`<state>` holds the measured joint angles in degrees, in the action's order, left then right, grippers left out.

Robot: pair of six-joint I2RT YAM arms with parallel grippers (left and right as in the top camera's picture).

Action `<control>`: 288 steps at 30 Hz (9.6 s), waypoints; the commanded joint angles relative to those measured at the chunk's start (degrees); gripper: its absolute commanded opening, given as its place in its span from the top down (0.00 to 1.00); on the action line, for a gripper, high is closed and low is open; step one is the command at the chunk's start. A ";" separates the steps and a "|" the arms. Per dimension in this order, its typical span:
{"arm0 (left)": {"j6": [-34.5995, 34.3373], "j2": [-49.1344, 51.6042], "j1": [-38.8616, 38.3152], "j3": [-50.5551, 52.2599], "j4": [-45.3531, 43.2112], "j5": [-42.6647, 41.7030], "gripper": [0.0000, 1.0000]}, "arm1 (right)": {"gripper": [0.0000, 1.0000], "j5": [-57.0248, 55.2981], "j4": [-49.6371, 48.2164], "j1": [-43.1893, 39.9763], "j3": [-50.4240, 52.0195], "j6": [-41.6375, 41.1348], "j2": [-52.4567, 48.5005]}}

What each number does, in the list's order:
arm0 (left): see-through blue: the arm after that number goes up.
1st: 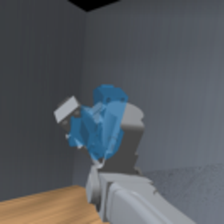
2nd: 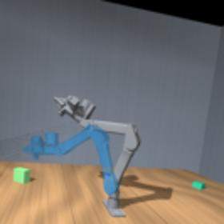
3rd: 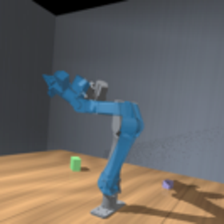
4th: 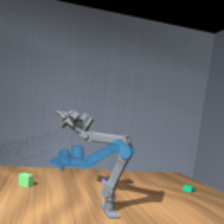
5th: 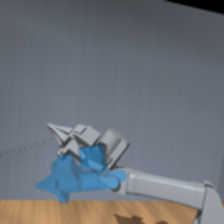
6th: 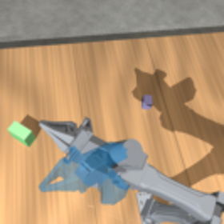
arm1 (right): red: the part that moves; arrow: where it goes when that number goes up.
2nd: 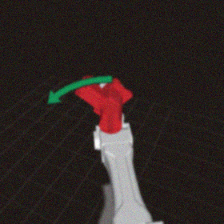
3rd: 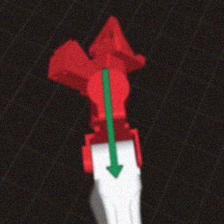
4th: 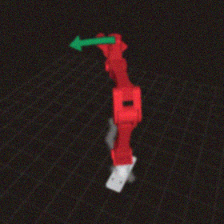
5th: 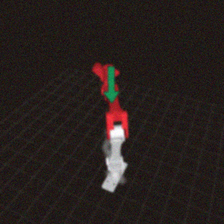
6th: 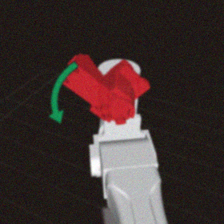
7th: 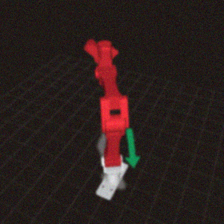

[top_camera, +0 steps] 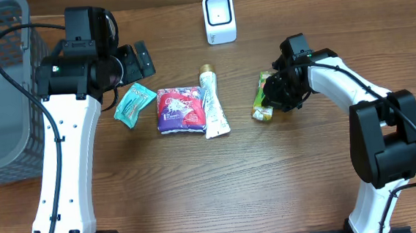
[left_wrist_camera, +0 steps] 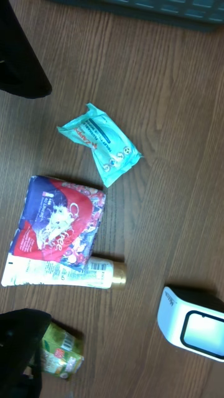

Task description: Scan the item barcode

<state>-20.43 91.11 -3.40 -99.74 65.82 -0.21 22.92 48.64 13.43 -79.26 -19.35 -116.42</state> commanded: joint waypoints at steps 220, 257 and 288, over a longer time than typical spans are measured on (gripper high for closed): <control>1.14 0.39 0.00 -0.59 0.00 -0.24 0.00 | 0.50 16.17 -23.47 11.72 2.78 -3.08 -7.10; 1.14 0.39 0.00 -0.59 -0.02 -0.24 0.00 | 0.96 40.33 -3.48 -1.95 2.73 29.99 1.42; 1.14 0.39 0.00 -0.59 -0.02 -0.24 0.01 | 0.97 54.88 3.89 -10.23 2.60 32.46 29.44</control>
<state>-20.43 91.11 -3.40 -99.74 65.82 -0.21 78.08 53.52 3.38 -75.92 16.21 -88.88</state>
